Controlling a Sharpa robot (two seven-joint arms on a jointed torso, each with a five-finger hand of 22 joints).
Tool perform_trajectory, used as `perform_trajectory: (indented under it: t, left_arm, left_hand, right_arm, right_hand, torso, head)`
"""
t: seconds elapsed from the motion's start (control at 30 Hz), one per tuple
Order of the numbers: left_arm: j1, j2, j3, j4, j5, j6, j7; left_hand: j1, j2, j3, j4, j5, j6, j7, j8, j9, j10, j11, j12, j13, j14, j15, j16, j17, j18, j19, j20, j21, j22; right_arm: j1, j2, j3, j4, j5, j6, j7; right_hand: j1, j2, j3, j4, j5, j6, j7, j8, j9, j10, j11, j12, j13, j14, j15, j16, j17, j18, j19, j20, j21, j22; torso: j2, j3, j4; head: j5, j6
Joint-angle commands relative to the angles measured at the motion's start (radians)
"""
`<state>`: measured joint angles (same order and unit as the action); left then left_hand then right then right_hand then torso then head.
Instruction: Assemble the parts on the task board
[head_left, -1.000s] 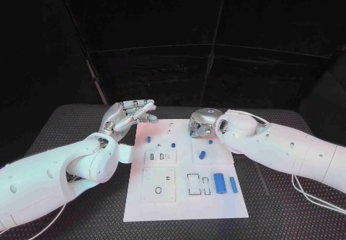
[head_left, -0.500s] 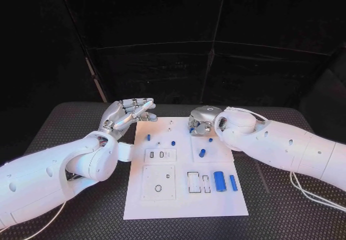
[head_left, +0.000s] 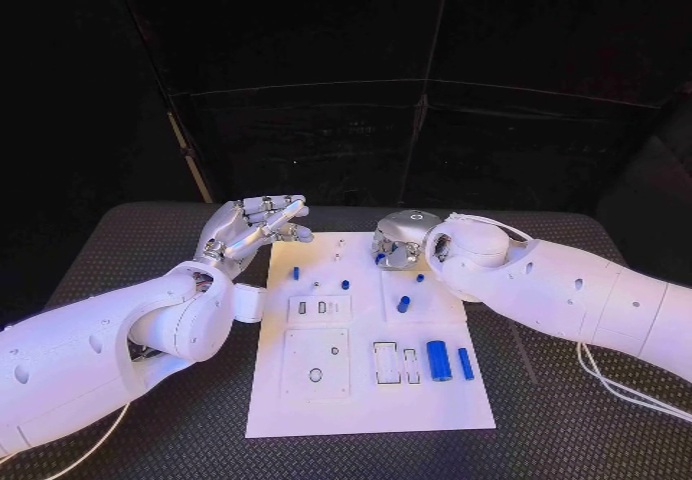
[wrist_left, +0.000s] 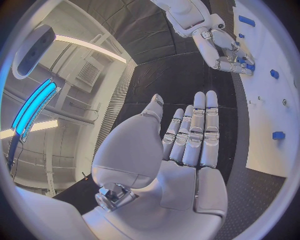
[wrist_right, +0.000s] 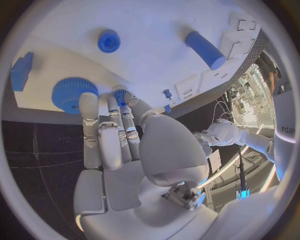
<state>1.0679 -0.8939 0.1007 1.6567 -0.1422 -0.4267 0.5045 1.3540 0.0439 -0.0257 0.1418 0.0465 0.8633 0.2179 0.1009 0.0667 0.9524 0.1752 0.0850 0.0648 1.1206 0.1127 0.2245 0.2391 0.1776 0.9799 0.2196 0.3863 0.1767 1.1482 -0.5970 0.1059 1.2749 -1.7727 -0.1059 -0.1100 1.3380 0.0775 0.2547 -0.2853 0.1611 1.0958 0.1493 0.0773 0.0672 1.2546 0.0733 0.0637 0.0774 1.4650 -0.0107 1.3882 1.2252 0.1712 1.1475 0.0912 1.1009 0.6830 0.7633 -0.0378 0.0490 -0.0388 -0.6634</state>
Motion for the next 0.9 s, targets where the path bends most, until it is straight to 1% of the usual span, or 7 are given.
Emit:
perform_trajectory:
  t: [0.03,0.27,0.33,0.47,0.57,0.7,0.9]
  left_arm:
    - [0.001,-0.002,0.001,0.003,-0.005,0.016,0.002]
    - [0.001,-0.005,0.001,0.003,-0.005,0.016,0.003]
    - [0.001,-0.005,0.001,0.004,-0.005,0.016,0.002]
    - [0.001,-0.005,0.001,0.006,-0.005,0.018,0.002]
    - [0.001,-0.003,0.001,0.007,-0.005,0.018,0.002]
    - [0.001,-0.003,0.001,0.01,-0.005,0.017,0.003]
    - [0.001,-0.006,0.002,0.019,-0.005,0.016,0.002]
  left_hand:
    - [0.002,0.006,-0.002,-0.007,0.004,0.007,0.01,-0.003,-0.001,-0.005,0.003,-0.005,-0.002,0.001,0.004,-0.004,0.001,0.003,0.005,-0.001,0.003,0.0]
    - [0.003,0.006,-0.002,-0.007,0.004,0.007,0.01,-0.004,-0.001,-0.006,0.004,-0.006,-0.002,0.001,0.004,-0.005,0.001,0.003,0.004,-0.001,0.003,0.0]
    - [0.004,0.007,-0.001,-0.008,0.004,0.007,0.01,-0.004,-0.001,-0.007,0.004,-0.007,-0.002,0.001,0.004,-0.006,0.002,0.003,0.004,0.0,0.003,0.0]
    - [0.007,0.01,0.0,-0.011,0.004,0.008,0.01,-0.006,-0.001,-0.008,0.004,-0.01,-0.002,0.001,0.004,-0.008,0.004,0.003,0.004,0.0,0.003,-0.001]
    - [0.008,0.01,0.001,-0.012,0.004,0.008,0.01,-0.006,-0.001,-0.008,0.004,-0.01,-0.001,0.002,0.004,-0.008,0.005,0.003,0.004,0.0,0.003,-0.001]
    - [0.009,0.011,0.001,-0.013,0.004,0.008,0.01,-0.007,-0.001,-0.009,0.004,-0.011,-0.001,0.001,0.004,-0.009,0.006,0.003,0.004,0.0,0.002,-0.001]
    - [0.009,0.011,0.001,-0.013,0.004,0.008,0.01,-0.007,-0.001,-0.009,0.004,-0.011,-0.001,0.001,0.004,-0.009,0.006,0.003,0.004,0.0,0.002,-0.001]
  right_arm:
    - [0.0,-0.01,0.0,0.028,-0.008,-0.076,0.018]
    - [0.0,-0.016,0.001,0.057,-0.007,-0.163,0.017]
    - [0.0,-0.009,0.001,0.053,-0.006,-0.177,0.021]
    - [0.0,0.013,0.001,0.035,-0.006,-0.197,0.029]
    - [0.0,0.035,0.001,0.016,-0.005,-0.21,0.035]
    - [0.002,0.061,0.001,-0.008,-0.005,-0.221,0.043]
    - [0.009,0.099,0.001,-0.047,-0.009,-0.238,0.05]
  right_hand:
    - [-0.001,-0.018,0.02,0.0,0.018,0.007,0.001,-0.008,0.0,0.007,0.0,0.005,0.002,0.049,0.002,0.01,0.006,-0.013,-0.004,0.003,0.013,0.01]
    - [-0.007,-0.029,0.045,0.002,0.021,0.009,0.003,-0.009,0.0,0.007,0.002,0.005,0.002,0.05,0.003,0.017,0.014,-0.014,-0.004,0.004,0.025,0.023]
    - [-0.011,-0.035,0.053,0.003,0.021,0.006,0.004,-0.011,-0.001,0.005,0.003,0.004,0.002,0.05,0.004,0.019,0.016,-0.014,-0.005,0.005,0.028,0.025]
    - [-0.011,-0.037,0.055,0.003,0.021,0.005,0.005,-0.011,-0.001,0.005,0.003,0.003,0.001,0.05,0.005,0.019,0.017,-0.014,-0.006,0.005,0.029,0.026]
    - [-0.014,-0.04,0.062,0.004,0.021,0.003,0.005,-0.012,-0.001,0.003,0.004,0.003,0.001,0.051,0.005,0.021,0.019,-0.015,-0.006,0.006,0.032,0.029]
    - [-0.015,-0.041,0.065,0.005,0.021,0.003,0.005,-0.011,-0.001,0.003,0.005,0.003,0.001,0.051,0.005,0.023,0.022,-0.015,-0.007,0.006,0.033,0.029]
    - [-0.016,-0.042,0.07,0.006,0.021,0.003,0.006,-0.011,-0.001,0.003,0.005,0.003,0.001,0.051,0.006,0.024,0.023,-0.015,-0.007,0.007,0.035,0.031]
  torso:
    - [0.001,-0.0007,-0.0005]
    - [0.002,-0.0019,0.0017]
    - [0.003,-0.0008,0.0019]
    - [0.005,-0.0002,0.0021]
    - [0.007,-0.0015,0.0039]
    - [0.008,-0.0015,0.0053]
    - [0.02,-0.0045,0.0091]
  head:
    - [0.003,0.001]
    - [0.003,0.007]
    - [0.005,0.008]
    - [0.007,0.007]
    - [0.006,0.004]
    - [0.005,0.004]
    - [0.001,0.008]
